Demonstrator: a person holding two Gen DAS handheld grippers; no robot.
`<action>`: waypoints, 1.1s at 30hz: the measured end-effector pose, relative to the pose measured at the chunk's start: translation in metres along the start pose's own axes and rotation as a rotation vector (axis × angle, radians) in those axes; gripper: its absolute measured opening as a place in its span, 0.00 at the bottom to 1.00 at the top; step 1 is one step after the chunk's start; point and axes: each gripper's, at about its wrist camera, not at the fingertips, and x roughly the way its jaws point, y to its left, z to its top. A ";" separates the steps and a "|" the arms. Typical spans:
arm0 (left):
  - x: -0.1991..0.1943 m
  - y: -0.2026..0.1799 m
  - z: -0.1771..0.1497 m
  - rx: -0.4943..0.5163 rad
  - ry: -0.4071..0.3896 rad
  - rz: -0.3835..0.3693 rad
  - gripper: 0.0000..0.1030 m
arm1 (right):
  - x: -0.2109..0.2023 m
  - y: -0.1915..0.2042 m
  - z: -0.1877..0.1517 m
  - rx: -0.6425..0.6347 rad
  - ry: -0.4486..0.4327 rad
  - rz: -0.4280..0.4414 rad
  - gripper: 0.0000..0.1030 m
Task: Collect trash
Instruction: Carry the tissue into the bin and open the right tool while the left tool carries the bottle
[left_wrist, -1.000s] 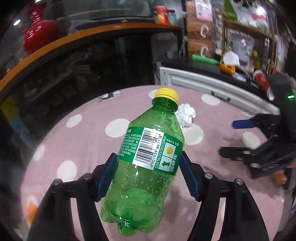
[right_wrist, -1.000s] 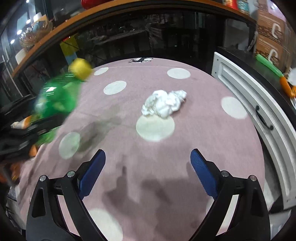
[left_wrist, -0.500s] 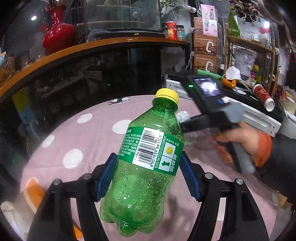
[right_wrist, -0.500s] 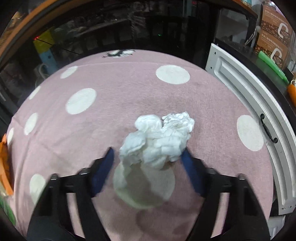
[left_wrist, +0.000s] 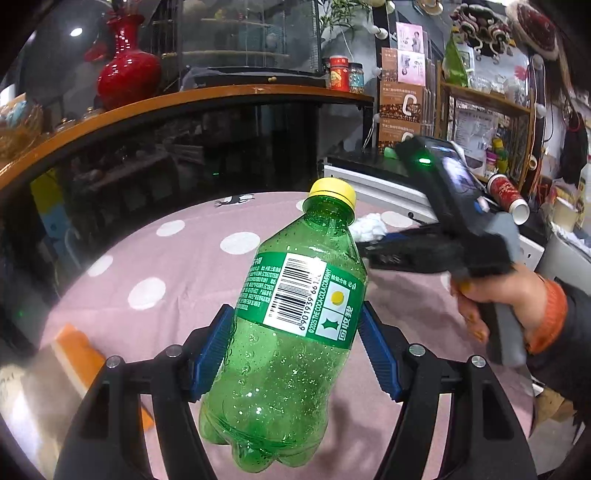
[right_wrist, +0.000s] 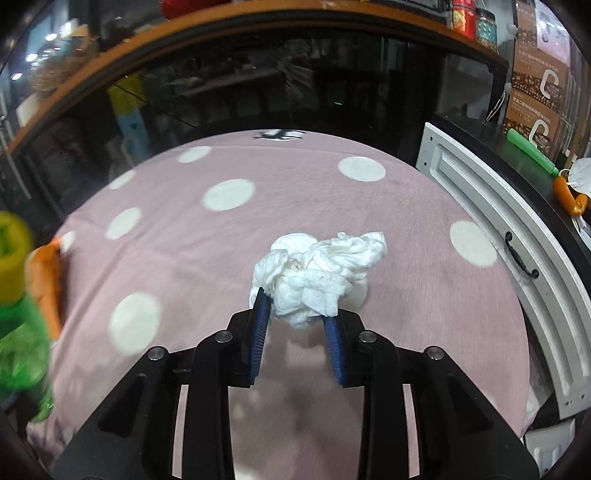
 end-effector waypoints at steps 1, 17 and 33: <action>-0.006 -0.001 -0.004 -0.007 -0.001 -0.006 0.65 | -0.009 0.004 -0.007 -0.006 -0.006 0.007 0.29; -0.063 -0.026 -0.068 -0.063 -0.013 0.016 0.65 | -0.133 0.038 -0.130 -0.040 -0.131 -0.052 0.29; -0.108 -0.073 -0.093 -0.029 -0.075 -0.069 0.65 | -0.216 0.026 -0.231 0.008 -0.165 -0.092 0.29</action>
